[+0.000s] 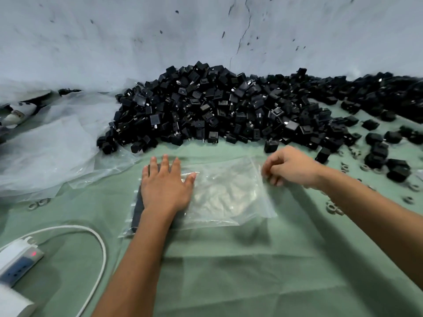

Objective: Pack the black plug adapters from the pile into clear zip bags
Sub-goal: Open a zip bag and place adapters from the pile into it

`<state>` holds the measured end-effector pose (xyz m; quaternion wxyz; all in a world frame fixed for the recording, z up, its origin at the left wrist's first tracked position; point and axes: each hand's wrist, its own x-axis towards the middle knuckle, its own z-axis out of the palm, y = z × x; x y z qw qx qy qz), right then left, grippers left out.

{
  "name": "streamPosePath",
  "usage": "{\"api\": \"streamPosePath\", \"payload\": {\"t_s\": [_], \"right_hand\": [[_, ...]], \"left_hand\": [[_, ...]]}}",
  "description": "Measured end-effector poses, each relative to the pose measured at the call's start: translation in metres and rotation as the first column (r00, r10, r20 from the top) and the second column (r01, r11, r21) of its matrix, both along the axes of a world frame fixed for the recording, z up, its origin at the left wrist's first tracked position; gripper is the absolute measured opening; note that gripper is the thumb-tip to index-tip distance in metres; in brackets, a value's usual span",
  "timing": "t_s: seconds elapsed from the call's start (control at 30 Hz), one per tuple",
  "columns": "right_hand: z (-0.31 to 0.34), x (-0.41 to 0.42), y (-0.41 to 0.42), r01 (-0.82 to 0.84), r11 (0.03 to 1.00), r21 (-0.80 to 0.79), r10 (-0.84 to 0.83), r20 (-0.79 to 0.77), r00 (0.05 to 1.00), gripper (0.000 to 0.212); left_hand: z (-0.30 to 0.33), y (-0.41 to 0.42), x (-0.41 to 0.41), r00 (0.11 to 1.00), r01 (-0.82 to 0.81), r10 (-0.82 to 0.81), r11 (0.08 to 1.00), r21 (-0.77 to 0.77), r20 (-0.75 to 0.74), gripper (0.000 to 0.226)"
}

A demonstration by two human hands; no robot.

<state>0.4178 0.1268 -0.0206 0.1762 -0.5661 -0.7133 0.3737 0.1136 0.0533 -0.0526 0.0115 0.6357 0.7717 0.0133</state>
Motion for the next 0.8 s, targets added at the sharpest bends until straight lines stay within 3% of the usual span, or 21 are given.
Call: {"api": "streamPosePath", "payload": {"t_s": [0.07,0.13,0.2,0.27,0.33,0.47,0.6,0.73,0.8], "right_hand": [[-0.003,0.005,0.01,0.182,0.946,0.269,-0.222,0.126,0.967,0.026],[-0.008,0.005,0.017,0.118,0.895,0.43,-0.255,0.278,0.926,0.039],[-0.014,0.004,0.023,-0.057,0.923,0.38,-0.152,0.498,0.854,0.06],[-0.019,0.001,0.024,-0.13,0.932,0.339,-0.086,0.554,0.828,0.052],[-0.023,-0.002,0.022,-0.126,0.907,0.402,-0.098,0.492,0.865,0.034],[-0.026,-0.007,0.011,-0.061,0.885,0.462,-0.109,0.33,0.938,0.011],[-0.019,-0.011,0.002,0.026,0.909,0.416,-0.116,0.193,0.974,0.019],[-0.01,-0.003,-0.018,0.037,0.953,0.301,-0.057,0.057,0.997,0.033],[-0.001,0.0,-0.03,0.005,0.981,0.192,0.007,-0.062,0.998,0.039]], "left_hand": [[0.0,-0.001,0.001,1.0,0.002,-0.002,1.0,0.002,-0.011,0.08],[0.001,-0.002,0.001,1.0,-0.003,0.003,1.0,0.003,-0.005,0.081],[0.006,-0.002,0.004,1.0,-0.009,0.01,1.0,-0.017,0.015,0.081],[0.015,-0.002,0.008,0.998,-0.022,0.027,0.997,-0.069,0.061,0.082],[0.025,-0.002,0.016,0.995,-0.05,0.056,0.996,-0.081,0.082,0.084],[0.048,-0.001,0.072,0.996,-0.034,0.024,0.993,0.116,0.091,0.075],[0.062,0.004,0.141,0.96,0.057,-0.106,0.98,0.193,0.259,0.055],[0.055,0.006,0.158,0.947,0.05,-0.089,0.99,0.134,0.309,0.035],[0.053,0.004,0.151,0.94,0.013,-0.064,0.988,0.153,0.336,0.04]]}}
